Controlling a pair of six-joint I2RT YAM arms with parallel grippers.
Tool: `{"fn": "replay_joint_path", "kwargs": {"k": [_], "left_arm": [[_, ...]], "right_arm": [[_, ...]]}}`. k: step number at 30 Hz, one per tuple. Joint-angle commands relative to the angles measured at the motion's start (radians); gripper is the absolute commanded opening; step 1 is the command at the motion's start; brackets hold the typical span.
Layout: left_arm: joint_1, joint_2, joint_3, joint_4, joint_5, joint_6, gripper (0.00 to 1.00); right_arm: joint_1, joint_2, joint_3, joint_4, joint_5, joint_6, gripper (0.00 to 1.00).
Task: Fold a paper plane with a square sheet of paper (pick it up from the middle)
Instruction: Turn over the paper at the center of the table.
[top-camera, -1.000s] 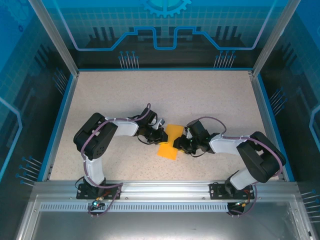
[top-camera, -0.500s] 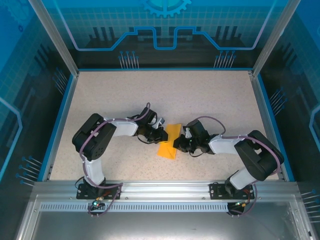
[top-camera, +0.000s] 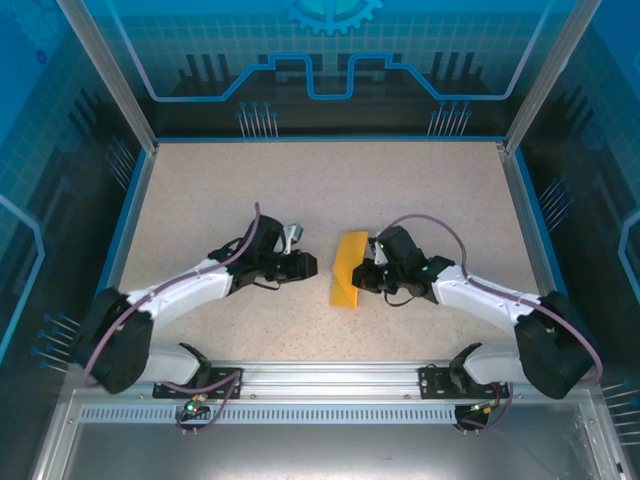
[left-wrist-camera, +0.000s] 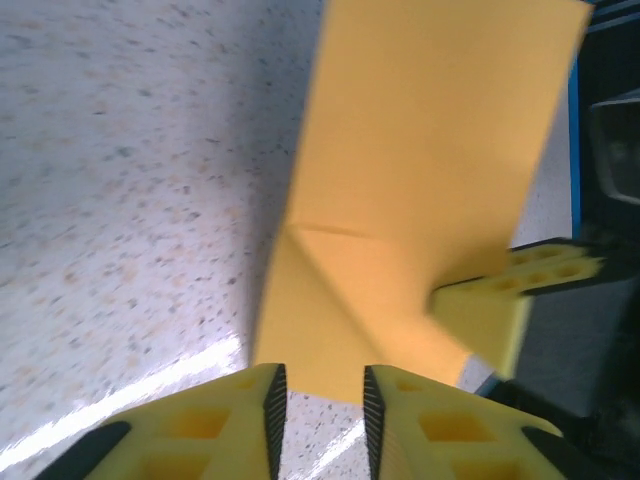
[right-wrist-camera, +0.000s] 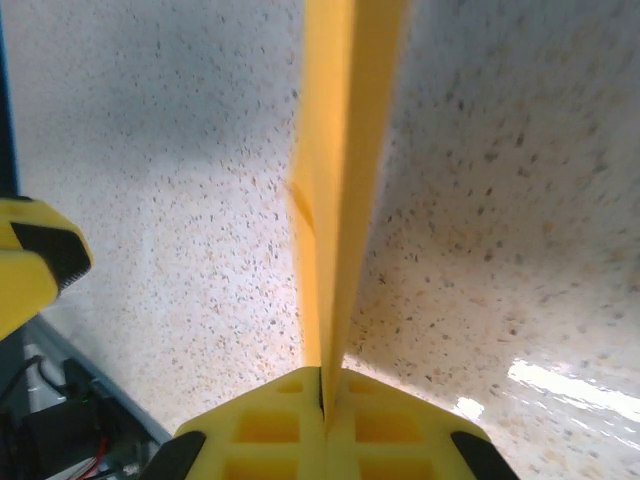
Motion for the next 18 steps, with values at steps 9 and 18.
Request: {"fn": "replay_joint_path", "kwargs": {"k": [9, 18], "left_arm": [[0.089, -0.198, -0.085, -0.154, -0.094, 0.038, 0.39], [0.175, -0.230, -0.067, -0.181, -0.045, 0.041, 0.43]], "right_arm": [[0.064, -0.119, 0.206, -0.562, 0.366, -0.082, 0.04], [0.092, -0.105, 0.342, -0.771, 0.513, -0.066, 0.05]]}}
